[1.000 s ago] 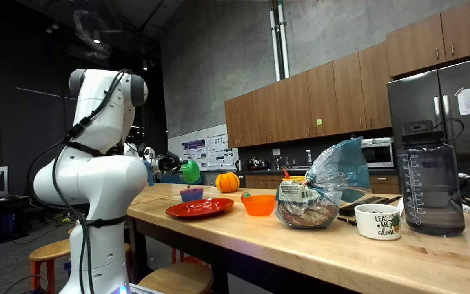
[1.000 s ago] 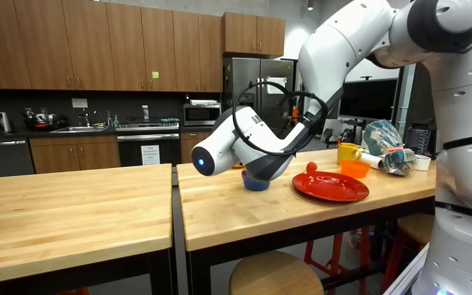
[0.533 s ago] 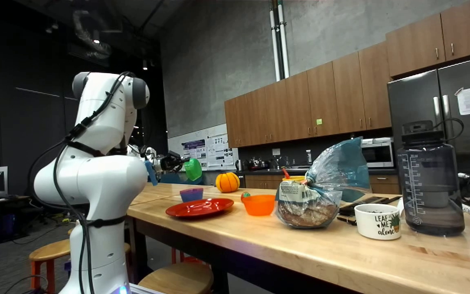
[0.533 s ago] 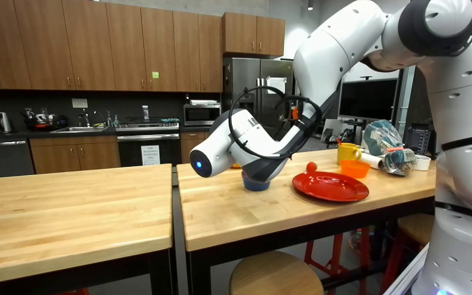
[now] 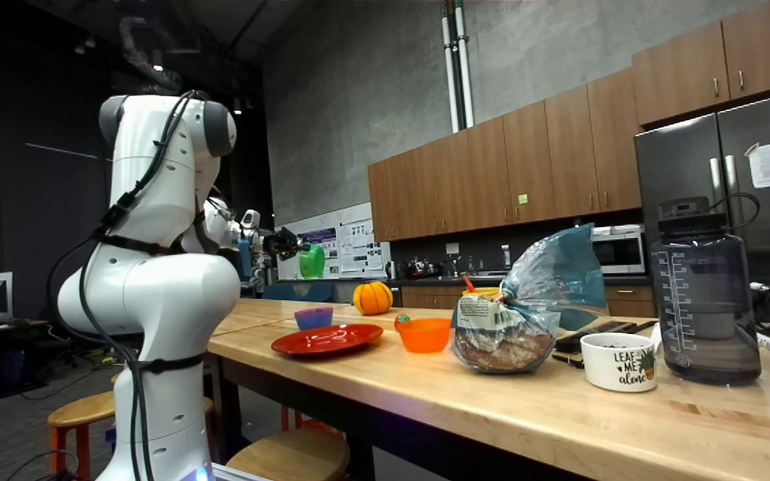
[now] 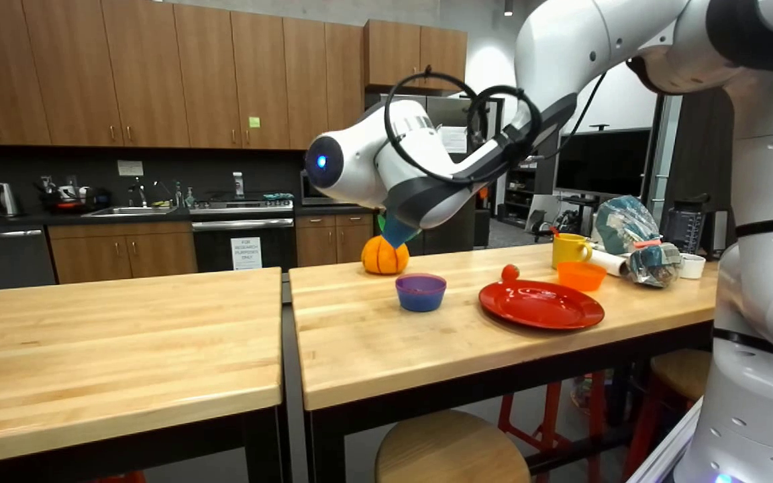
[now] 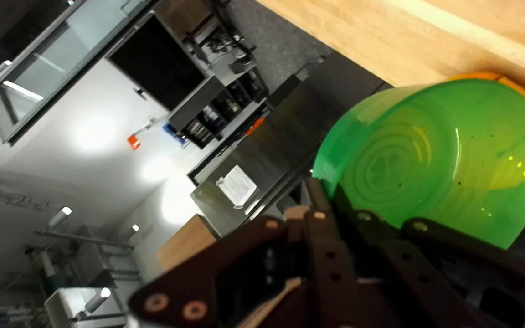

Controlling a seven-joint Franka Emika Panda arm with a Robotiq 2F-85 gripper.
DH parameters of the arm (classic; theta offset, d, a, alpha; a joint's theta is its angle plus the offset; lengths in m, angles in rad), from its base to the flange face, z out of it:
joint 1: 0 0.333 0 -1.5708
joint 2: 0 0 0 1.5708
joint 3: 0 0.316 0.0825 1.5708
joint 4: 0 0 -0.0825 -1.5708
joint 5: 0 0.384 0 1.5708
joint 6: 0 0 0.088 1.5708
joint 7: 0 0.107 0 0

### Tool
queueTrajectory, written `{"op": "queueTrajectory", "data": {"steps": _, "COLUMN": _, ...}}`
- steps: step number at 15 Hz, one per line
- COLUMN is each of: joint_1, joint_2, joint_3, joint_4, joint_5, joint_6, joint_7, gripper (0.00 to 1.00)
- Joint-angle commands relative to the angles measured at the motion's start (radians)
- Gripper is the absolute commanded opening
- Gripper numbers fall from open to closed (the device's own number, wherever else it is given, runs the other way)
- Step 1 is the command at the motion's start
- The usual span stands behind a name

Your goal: Pour the contents in the green bowl into the purple bowl.

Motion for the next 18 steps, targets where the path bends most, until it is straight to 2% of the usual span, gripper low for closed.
{"op": "queueTrajectory", "data": {"steps": 1, "joint_1": -0.044, "joint_2": -0.111, "joint_3": -0.019, "joint_4": -0.041, "joint_5": 0.12, "joint_6": 0.216, "joint_7": -0.034, "gripper": 0.01}}
{"op": "queueTrajectory", "data": {"steps": 8, "joint_1": -0.099, "joint_2": -0.139, "joint_3": -0.084, "joint_4": -0.138, "joint_5": 0.336, "joint_6": 0.722, "joint_7": -0.084, "gripper": 0.01}}
{"op": "queueTrajectory", "data": {"steps": 11, "joint_1": -0.121, "joint_2": -0.132, "joint_3": -0.112, "joint_4": -0.194, "joint_5": 0.451, "joint_6": 0.939, "joint_7": -0.163, "gripper": 0.01}}
{"op": "queueTrajectory", "data": {"steps": 13, "joint_1": -0.132, "joint_2": -0.125, "joint_3": -0.125, "joint_4": -0.229, "joint_5": 0.583, "joint_6": 1.048, "joint_7": -0.268, "gripper": 0.01}}
{"op": "queueTrajectory", "data": {"steps": 15, "joint_1": -0.142, "joint_2": -0.113, "joint_3": -0.135, "joint_4": -0.264, "joint_5": 0.763, "joint_6": 1.123, "joint_7": -0.419, "gripper": 0.01}}
{"op": "queueTrajectory", "data": {"steps": 18, "joint_1": -0.141, "joint_2": -0.066, "joint_3": -0.131, "joint_4": -0.277, "joint_5": 1.041, "joint_6": 1.107, "joint_7": -0.637, "gripper": 0.01}}
